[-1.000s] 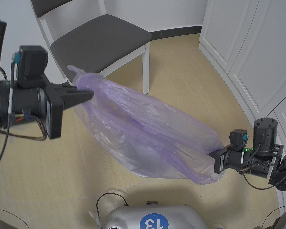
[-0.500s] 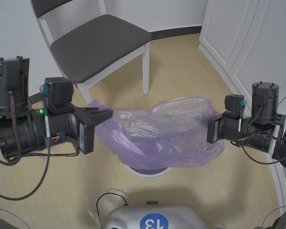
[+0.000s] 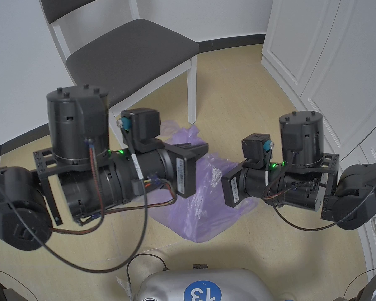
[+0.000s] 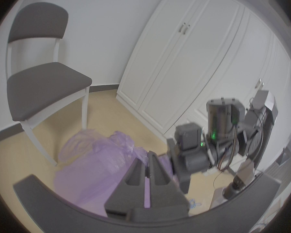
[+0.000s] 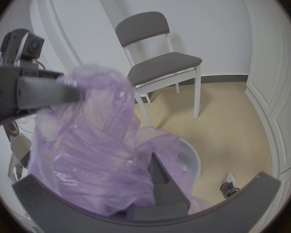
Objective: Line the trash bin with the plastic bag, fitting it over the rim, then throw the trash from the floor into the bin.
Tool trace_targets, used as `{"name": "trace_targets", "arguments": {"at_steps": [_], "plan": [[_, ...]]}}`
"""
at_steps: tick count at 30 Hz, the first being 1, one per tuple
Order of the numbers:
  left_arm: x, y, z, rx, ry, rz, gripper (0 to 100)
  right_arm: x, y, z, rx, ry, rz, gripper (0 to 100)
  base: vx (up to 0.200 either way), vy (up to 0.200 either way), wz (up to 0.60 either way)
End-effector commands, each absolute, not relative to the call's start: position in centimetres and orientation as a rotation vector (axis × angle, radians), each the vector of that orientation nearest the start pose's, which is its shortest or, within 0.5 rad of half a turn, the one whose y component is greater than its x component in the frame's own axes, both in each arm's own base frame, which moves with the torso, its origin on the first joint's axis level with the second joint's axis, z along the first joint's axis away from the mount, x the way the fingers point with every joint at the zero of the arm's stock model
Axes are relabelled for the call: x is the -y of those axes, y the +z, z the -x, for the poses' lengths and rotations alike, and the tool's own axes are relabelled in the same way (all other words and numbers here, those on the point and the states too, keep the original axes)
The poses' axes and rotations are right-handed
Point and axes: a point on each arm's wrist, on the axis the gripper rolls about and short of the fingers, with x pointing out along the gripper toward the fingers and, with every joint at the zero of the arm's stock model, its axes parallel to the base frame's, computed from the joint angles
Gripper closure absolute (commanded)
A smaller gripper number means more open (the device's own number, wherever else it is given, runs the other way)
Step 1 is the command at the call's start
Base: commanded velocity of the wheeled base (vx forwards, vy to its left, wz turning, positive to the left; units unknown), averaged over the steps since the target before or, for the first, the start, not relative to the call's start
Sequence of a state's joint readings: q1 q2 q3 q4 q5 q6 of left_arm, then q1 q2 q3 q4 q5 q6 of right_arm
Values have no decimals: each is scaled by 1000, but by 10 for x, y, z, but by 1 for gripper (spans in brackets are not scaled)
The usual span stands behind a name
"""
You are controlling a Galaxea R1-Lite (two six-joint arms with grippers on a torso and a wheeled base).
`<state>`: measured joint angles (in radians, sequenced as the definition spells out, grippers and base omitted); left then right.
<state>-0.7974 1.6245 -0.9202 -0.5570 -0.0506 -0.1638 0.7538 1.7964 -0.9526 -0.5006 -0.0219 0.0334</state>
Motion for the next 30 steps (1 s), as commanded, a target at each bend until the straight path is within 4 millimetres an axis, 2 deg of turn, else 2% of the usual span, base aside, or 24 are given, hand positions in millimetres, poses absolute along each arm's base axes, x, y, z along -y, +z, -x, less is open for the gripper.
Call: {"name": "trace_targets", "arguments": {"at_steps": [1, 9, 14, 16, 18, 22, 27, 28, 30], "plan": [[235, 191, -231, -291, -826, 112, 100, -228, 162, -258, -378, 688, 119, 100, 0, 0, 0], [245, 172, -251, -261, -859, 142, 100, -201, 146, -281, -427, 597, 96, 100, 0, 0, 0], [242, 160, -264, -276, -861, 153, 100, -196, 137, -287, -458, 570, 86, 100, 0, 0, 0], [237, 156, -271, -288, -872, 158, 100, -197, 133, -289, -473, 567, 74, 100, 0, 0, 0], [227, 143, -285, -323, -862, 179, 100, -201, 125, -297, -495, 552, 37, 100, 0, 0, 0], [213, 128, -304, -290, -820, 198, 100, -208, 114, -307, -480, 543, -28, 100, 0, 0, 0], [194, 113, -311, -267, -805, 210, 100, -215, 105, -313, -461, 568, -41, 100, 0, 0, 0], [181, 110, -315, -261, -793, 219, 100, -221, 102, -315, -461, 577, -39, 100, 0, 0, 0], [171, 107, -318, -262, -780, 225, 100, -227, 102, -319, -453, 584, -41, 100, 0, 0, 0]]}}
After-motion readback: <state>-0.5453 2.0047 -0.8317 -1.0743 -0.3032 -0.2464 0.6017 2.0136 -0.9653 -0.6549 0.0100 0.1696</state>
